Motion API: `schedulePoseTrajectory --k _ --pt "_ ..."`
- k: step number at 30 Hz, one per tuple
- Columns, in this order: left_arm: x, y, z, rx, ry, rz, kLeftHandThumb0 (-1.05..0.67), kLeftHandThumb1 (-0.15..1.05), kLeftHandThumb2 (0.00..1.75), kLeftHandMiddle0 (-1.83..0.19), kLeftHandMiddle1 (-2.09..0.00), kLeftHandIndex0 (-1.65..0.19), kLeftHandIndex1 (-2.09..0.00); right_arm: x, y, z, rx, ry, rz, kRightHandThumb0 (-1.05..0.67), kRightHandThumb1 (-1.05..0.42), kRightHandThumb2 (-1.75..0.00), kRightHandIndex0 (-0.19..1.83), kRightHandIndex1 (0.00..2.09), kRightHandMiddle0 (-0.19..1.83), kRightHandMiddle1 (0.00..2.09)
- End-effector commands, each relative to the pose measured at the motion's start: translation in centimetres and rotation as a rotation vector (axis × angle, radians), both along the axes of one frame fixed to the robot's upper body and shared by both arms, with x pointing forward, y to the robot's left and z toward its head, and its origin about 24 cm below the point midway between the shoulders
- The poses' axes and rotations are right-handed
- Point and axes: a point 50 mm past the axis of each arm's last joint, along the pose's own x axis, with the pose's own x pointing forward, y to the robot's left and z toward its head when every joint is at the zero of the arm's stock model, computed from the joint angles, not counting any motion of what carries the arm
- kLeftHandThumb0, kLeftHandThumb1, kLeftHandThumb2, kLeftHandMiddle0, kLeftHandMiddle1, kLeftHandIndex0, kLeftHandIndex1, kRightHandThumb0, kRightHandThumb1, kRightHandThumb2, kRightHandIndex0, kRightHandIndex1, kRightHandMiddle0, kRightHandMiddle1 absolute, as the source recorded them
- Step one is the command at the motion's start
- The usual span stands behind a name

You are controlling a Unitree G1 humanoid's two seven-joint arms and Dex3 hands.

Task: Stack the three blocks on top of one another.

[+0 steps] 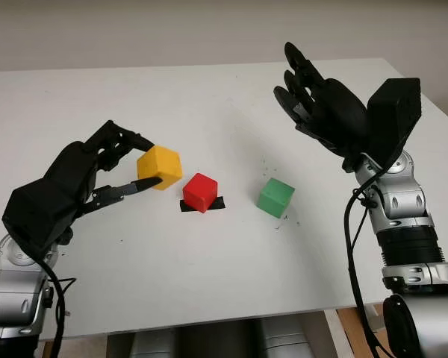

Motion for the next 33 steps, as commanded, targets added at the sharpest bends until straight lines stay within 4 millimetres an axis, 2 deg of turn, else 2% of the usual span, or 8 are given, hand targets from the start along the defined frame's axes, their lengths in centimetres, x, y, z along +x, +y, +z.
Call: schedulePoseTrajectory --k 1,14,24,33 --pt "0.6 -0.7 0.0 -0.034 -0.010 -0.006 -0.39 1.03 0.06 -0.31 -0.06 -0.27 -1.73 -0.2 0.2 0.1 0.002 -0.008 0.006 -0.63 -1.05 -0.41 -0.19 0.00 -0.19 0.02" --pt "2.3 -3.8 -2.5 -0.201 0.083 -0.028 -0.41 1.04 0.06 -0.31 -0.06 -0.34 -1.72 -0.3 0.2 0.0 0.009 -0.009 -0.003 -0.63 -1.05 -0.41 -0.19 0.00 -0.19 0.02" --pt "2.4 -4.9 -4.1 -0.233 0.146 -0.054 -0.39 1.05 0.07 -0.28 -0.05 -0.24 -1.76 -0.3 0.0 0.1 -0.001 -0.012 -0.003 -0.63 -1.05 -0.42 -0.19 0.00 -0.19 0.02" --pt "2.6 -5.6 -4.9 -0.231 0.172 -0.064 -0.40 1.05 0.08 -0.27 -0.04 -0.23 -1.81 -0.3 -0.1 0.2 -0.005 -0.013 -0.001 -0.64 -1.05 -0.41 -0.19 0.00 -0.19 0.01"
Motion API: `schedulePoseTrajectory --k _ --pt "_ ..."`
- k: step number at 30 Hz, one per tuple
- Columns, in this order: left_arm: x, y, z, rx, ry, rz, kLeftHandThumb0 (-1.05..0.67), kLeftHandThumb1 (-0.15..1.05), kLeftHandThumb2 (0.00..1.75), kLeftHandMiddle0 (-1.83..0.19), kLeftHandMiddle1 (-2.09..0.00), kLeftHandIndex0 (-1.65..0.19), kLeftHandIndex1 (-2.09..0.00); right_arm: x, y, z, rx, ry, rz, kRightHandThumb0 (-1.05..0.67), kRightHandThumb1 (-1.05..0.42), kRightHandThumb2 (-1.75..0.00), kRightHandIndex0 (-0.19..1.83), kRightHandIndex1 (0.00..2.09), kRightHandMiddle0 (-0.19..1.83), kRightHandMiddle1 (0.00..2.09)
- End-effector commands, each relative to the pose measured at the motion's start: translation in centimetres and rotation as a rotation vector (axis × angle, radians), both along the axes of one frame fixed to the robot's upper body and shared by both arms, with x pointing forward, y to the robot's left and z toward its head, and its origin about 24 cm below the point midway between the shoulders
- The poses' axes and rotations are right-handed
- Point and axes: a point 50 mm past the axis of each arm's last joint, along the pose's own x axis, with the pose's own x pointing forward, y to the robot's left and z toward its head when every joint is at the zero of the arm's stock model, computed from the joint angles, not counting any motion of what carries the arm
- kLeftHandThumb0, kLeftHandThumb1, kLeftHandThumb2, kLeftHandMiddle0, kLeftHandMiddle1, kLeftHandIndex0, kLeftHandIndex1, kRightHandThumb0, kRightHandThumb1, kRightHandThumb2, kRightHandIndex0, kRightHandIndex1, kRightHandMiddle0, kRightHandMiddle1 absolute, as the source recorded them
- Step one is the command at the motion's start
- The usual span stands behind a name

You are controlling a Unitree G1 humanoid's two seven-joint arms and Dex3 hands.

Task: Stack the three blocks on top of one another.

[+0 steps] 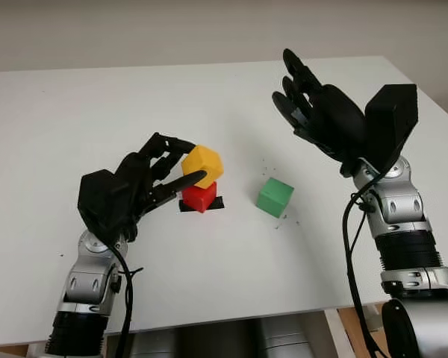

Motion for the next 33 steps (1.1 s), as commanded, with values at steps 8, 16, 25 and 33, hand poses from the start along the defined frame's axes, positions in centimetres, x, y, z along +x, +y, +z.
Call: schedulePoseTrajectory --k 8,16,25,33 --pt "0.3 -0.7 -0.2 0.004 -0.007 -0.007 -0.40 1.04 0.06 -0.28 -0.04 -0.25 -1.79 -0.1 0.0 0.8 -0.004 -0.028 -0.002 -0.64 -1.05 -0.41 -0.19 0.00 -0.19 0.01" --pt "0.4 -0.5 -0.8 0.049 -0.008 0.004 -0.39 1.04 0.05 -0.30 -0.04 -0.27 -1.81 -0.2 0.0 0.8 0.009 -0.029 0.000 -0.63 -1.05 -0.41 -0.19 0.00 -0.19 0.01" --pt "0.3 -0.3 -1.0 0.074 -0.013 0.021 -0.40 1.03 0.05 -0.31 -0.04 -0.27 -1.79 -0.1 -0.1 0.7 -0.002 -0.025 0.002 -0.64 -1.05 -0.41 -0.19 0.00 -0.19 0.03" --pt "0.2 0.0 -1.2 0.077 -0.009 0.033 -0.40 1.03 0.05 -0.30 -0.03 -0.24 -1.79 -0.1 -0.1 0.7 -0.004 -0.026 0.005 -0.63 -1.05 -0.41 -0.19 0.00 -0.19 0.02"
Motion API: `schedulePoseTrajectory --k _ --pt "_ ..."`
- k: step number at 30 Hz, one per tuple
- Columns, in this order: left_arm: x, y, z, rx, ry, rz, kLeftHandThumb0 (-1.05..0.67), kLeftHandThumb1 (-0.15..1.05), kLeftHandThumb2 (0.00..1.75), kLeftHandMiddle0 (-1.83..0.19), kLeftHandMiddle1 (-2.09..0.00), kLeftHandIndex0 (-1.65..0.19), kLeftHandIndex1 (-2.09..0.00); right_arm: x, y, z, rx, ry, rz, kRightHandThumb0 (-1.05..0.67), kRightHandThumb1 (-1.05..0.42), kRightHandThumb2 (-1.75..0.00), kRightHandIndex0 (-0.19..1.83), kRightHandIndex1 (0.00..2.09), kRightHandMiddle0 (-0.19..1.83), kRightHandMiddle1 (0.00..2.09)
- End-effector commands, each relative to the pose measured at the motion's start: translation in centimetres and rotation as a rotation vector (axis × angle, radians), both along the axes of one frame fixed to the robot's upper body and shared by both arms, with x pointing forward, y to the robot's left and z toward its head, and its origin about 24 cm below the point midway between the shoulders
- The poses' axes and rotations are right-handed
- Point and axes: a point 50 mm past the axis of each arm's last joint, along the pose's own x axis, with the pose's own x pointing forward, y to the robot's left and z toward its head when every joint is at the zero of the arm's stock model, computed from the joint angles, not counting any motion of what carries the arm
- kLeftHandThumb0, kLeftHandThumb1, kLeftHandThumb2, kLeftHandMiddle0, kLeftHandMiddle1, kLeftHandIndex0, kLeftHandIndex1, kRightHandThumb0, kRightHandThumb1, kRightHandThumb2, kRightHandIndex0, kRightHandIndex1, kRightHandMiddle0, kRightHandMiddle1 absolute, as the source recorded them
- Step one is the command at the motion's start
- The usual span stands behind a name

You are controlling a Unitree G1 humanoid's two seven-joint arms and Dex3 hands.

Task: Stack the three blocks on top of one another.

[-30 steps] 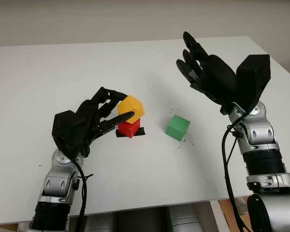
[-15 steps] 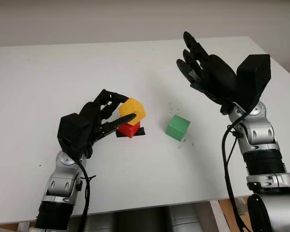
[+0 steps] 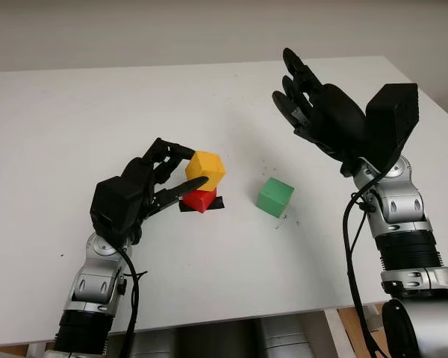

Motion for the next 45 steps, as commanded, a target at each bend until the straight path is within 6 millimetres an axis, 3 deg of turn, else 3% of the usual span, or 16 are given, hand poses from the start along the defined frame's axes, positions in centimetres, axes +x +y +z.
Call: schedulePoseTrajectory --k 1,20,26,28,31,36,45 --pt "0.0 0.1 -0.1 0.011 0.005 0.005 -0.40 1.03 0.05 -0.31 -0.03 -0.24 -1.79 -0.1 -0.1 0.6 -0.005 -0.026 0.004 -0.63 -1.05 -0.41 -0.19 0.00 -0.19 0.02" --pt "-0.7 1.3 -0.1 0.081 0.023 0.043 -0.43 1.02 0.05 -0.31 -0.01 -0.25 -1.75 -0.2 -0.2 1.0 -0.023 -0.026 0.009 -0.63 -1.05 -0.43 -0.19 0.00 -0.19 0.00" --pt "-0.7 1.1 -0.1 0.067 0.029 0.049 -0.42 1.04 0.06 -0.26 0.00 -0.15 -1.81 -0.2 -0.2 1.1 -0.019 -0.030 0.008 -0.63 -1.05 -0.42 -0.19 0.00 -0.19 0.01" --pt "-0.7 1.0 -0.1 0.056 0.030 0.046 -0.41 1.04 0.06 -0.20 0.00 -0.02 -1.66 -0.1 -0.2 1.1 -0.023 -0.034 0.010 -0.63 -1.05 -0.43 -0.19 0.00 -0.19 0.01" --pt "-0.7 1.0 -0.1 0.066 0.030 0.039 -0.42 1.05 0.06 -0.10 -0.01 0.10 -1.27 -0.1 -0.1 1.1 -0.017 -0.032 0.010 -0.63 -1.05 -0.43 -0.19 0.00 -0.19 0.01" --pt "-0.7 1.0 -0.2 0.073 0.040 0.028 -0.47 1.05 0.06 0.01 -0.04 -0.04 -0.31 -0.1 -0.1 1.2 -0.019 -0.033 0.007 -0.65 -1.05 -0.41 -0.19 0.00 -0.19 0.02" --pt "-0.9 0.8 -0.2 0.070 0.037 -0.030 -0.51 1.05 0.07 0.11 -0.04 0.07 -0.06 -0.1 -0.2 1.1 -0.020 -0.026 0.007 -0.65 -1.05 -0.41 -0.19 0.00 -0.19 0.01"
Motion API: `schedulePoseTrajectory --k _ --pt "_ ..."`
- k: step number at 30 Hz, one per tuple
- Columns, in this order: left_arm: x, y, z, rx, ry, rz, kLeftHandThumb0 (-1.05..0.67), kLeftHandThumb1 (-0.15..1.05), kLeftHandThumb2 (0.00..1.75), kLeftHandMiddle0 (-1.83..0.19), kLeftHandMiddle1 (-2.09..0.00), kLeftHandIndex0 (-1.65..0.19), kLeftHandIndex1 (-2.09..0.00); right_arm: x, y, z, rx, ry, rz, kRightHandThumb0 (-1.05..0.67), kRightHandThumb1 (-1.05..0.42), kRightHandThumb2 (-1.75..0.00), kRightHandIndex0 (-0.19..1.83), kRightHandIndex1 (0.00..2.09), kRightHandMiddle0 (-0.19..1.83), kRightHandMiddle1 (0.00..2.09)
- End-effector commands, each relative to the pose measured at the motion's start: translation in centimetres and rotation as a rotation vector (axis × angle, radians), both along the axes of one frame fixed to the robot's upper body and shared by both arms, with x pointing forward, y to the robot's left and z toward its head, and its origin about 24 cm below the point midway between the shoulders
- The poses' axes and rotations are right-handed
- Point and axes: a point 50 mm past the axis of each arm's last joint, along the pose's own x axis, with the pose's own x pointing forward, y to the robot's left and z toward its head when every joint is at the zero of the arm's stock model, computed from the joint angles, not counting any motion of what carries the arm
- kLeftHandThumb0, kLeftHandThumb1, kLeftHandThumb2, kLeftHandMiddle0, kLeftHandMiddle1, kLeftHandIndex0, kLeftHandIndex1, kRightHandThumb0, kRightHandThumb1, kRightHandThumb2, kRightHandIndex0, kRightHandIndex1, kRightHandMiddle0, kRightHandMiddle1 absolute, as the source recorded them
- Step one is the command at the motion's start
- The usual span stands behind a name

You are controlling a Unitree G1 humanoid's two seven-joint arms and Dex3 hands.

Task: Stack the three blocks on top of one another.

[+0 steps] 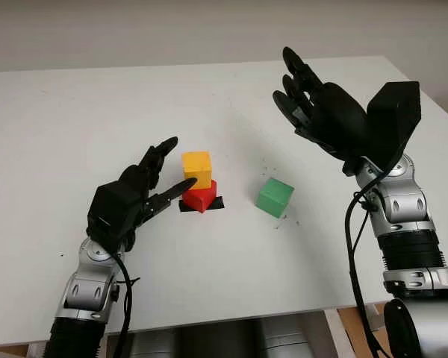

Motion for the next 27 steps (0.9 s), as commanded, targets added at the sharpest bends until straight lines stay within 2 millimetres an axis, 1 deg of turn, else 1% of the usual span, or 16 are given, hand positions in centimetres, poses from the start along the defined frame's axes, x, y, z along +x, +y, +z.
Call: schedulePoseTrajectory --k 1,4,6,8,9,10,13,17,22,24,27 --pt "-0.1 -0.1 0.3 0.001 -0.019 -0.024 -0.55 1.05 0.07 0.12 -0.03 0.11 -0.04 0.0 0.0 0.8 0.001 -0.023 0.001 -0.65 -1.05 -0.41 -0.19 0.00 -0.19 0.01" --pt "-0.2 0.0 0.3 -0.016 -0.021 -0.029 -0.62 1.05 0.08 0.13 -0.04 0.18 -0.02 -0.1 -0.1 0.7 0.001 -0.022 0.002 -0.64 -1.05 -0.41 -0.19 0.00 -0.19 0.02" --pt "-0.3 0.0 0.3 -0.022 -0.027 -0.029 -0.66 1.05 0.09 0.13 -0.04 0.19 -0.01 -0.1 -0.1 0.7 0.002 -0.018 0.007 -0.63 -1.05 -0.41 -0.19 0.00 -0.19 0.02" --pt "-0.4 0.0 0.4 -0.030 -0.044 -0.036 -0.72 1.05 0.15 0.13 -0.05 0.19 0.00 -0.1 -0.1 0.7 -0.002 -0.013 0.007 -0.63 -1.05 -0.42 -0.19 0.00 -0.19 0.01" --pt "-0.5 0.1 0.4 -0.039 -0.057 -0.041 -0.74 1.05 0.18 0.13 -0.05 0.19 0.00 -0.1 -0.1 0.7 -0.004 -0.014 0.008 -0.63 -1.05 -0.42 -0.19 0.00 -0.19 0.01" --pt "-0.5 0.1 0.4 -0.045 -0.067 -0.045 -0.78 1.05 0.29 0.14 -0.05 0.19 0.00 -0.1 -0.1 0.7 -0.004 -0.014 0.008 -0.63 -1.05 -0.42 -0.19 0.00 -0.19 0.00" --pt "-1.1 0.2 0.6 -0.087 -0.088 -0.060 -0.83 1.05 0.48 0.17 -0.04 0.19 0.00 0.0 -0.2 0.6 -0.006 -0.014 0.011 -0.64 -1.05 -0.42 -0.19 0.00 -0.19 0.00" --pt "-2.1 0.8 1.1 -0.143 -0.141 -0.028 -0.86 1.05 0.58 0.17 -0.05 0.19 0.00 0.0 -0.4 0.7 -0.014 -0.014 0.003 -0.64 -1.05 -0.41 -0.19 0.00 -0.19 0.01" --pt "-3.3 2.1 2.2 -0.256 -0.238 0.094 -0.85 1.05 0.57 0.17 -0.05 0.19 0.00 0.3 -0.6 0.7 -0.030 -0.012 0.001 -0.65 -1.05 -0.40 -0.19 0.00 -0.19 0.02" --pt "-3.6 2.6 2.6 -0.266 -0.268 0.126 -0.84 1.05 0.57 0.18 -0.05 0.19 0.00 0.4 -0.7 0.7 -0.038 -0.010 0.004 -0.66 -1.05 -0.39 -0.19 0.00 -0.19 0.03" --pt "-4.4 4.1 3.6 -0.276 -0.331 0.218 -0.83 1.05 0.58 0.19 -0.04 0.19 0.00 0.7 -1.1 1.2 -0.099 -0.064 0.012 -0.66 -1.05 -0.32 -0.17 0.02 -0.17 0.04"
